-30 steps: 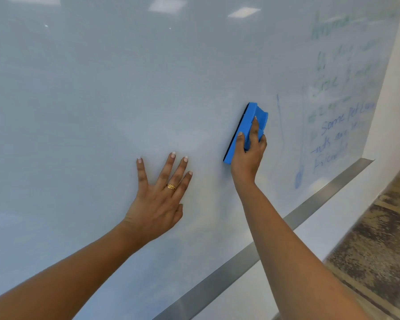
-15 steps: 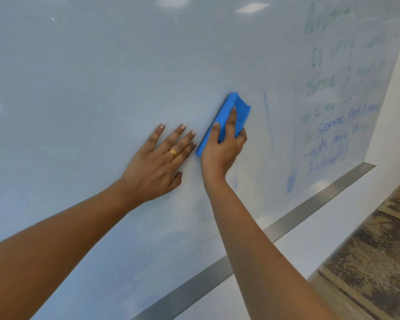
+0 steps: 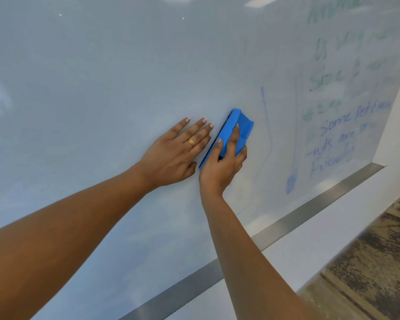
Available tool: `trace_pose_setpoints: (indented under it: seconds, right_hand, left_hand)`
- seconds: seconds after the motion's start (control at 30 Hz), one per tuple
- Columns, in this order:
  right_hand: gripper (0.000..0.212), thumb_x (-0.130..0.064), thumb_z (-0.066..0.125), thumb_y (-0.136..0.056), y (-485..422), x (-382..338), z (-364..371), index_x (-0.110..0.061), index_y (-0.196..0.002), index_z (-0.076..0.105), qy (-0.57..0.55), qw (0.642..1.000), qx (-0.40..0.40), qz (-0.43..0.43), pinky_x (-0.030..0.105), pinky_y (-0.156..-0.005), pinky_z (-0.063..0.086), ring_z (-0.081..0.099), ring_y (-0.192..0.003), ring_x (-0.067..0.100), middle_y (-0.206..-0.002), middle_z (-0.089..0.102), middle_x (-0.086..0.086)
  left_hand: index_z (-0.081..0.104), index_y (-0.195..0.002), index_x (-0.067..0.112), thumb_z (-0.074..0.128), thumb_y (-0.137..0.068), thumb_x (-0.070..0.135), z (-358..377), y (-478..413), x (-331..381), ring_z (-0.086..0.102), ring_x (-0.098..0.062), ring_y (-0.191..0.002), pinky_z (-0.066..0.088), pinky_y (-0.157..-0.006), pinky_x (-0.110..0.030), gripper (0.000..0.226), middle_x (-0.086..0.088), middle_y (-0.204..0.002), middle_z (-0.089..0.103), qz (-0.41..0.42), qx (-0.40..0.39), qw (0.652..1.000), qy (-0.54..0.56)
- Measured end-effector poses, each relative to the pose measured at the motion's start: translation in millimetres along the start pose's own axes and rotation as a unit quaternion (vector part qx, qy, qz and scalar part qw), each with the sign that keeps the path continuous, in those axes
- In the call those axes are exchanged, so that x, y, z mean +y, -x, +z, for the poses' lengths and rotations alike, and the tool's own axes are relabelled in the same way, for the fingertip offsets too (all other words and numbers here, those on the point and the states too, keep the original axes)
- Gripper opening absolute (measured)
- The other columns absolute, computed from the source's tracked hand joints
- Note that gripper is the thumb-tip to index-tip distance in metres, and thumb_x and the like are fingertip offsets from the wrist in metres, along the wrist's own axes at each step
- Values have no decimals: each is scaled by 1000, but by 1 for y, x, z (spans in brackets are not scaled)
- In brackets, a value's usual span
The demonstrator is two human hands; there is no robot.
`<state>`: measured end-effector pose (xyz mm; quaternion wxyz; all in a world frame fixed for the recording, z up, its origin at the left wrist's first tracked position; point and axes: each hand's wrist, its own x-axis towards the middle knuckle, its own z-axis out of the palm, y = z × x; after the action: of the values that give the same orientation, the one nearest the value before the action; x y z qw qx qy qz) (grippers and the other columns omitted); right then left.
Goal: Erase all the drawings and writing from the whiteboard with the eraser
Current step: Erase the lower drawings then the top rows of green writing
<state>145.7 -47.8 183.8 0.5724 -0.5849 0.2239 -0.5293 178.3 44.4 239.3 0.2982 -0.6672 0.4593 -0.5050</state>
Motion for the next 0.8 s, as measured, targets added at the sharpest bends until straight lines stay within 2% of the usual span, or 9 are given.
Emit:
trace_pose_setpoints:
  seconds: [0.13, 0.23, 0.33, 0.47, 0.6, 0.67, 0.8]
  right_hand:
    - [45, -29, 41, -98, 2, 46, -15, -41, -140, 28, -22, 999, 23, 39, 32, -98, 41, 40, -125, 22, -144, 30, 7]
    - [45, -27, 43, -98, 1, 77, -29, -40, -138, 29, -46, 996, 30, 70, 27, -96, 40, 42, -124, 20, -142, 31, 6]
    - [45, -29, 43, -98, -2, 98, -37, -38, -140, 31, -65, 985, 36, 157, 23, -94, 35, 40, -126, 18, -143, 28, 4]
    - [48, -32, 41, -98, -2, 127, -48, -35, -144, 26, -53, 959, 58, 272, 34, -100, 39, 45, -119, 21, -142, 29, 8]
    - [48, -33, 40, -98, 0, 139, -53, -36, -144, 26, -71, 941, 70, 323, 41, -97, 45, 48, -113, 21, -139, 34, 8]
    - [46, -33, 41, -98, -1, 138, -53, -38, -142, 29, -88, 934, 78, 337, 42, -98, 45, 49, -112, 21, -141, 35, 8]
    - [46, -31, 42, -99, -4, 133, -52, -40, -142, 29, -109, 912, 91, 384, 36, -88, 42, 46, -101, 18, -139, 38, 8]
  left_hand:
    - [26, -145, 2, 18, -92, 35, 9, -6, 11, 24, -28, -141, 8, -116, -43, 63, -16, -152, 25, -6, -6, 999, -36]
    - [19, -147, 1, 16, -93, 35, 13, -5, 14, 20, -28, -142, 8, -116, -43, 63, -16, -154, 21, -6, 1, 999, -50]
    - [20, -147, 1, 18, -94, 35, 13, -6, 15, 20, -28, -142, 11, -116, -44, 63, -16, -154, 21, -8, 4, 999, -53]
    - [20, -147, 1, 17, -94, 35, 14, -5, 17, 20, -29, -142, 12, -116, -44, 63, -16, -154, 20, -11, 9, 999, -43]
    - [20, -147, 0, 18, -94, 35, 14, -6, 18, 21, -29, -142, 12, -116, -44, 63, -16, -154, 21, -11, 12, 999, -38]
    - [19, -147, 0, 17, -94, 35, 14, -7, 18, 20, -29, -142, 11, -116, -44, 63, -16, -154, 20, -12, 14, 999, -38]
    - [17, -147, 0, 15, -95, 34, 14, -7, 20, 19, -29, -142, 12, -116, -44, 63, -17, -154, 20, -12, 15, 999, -38]
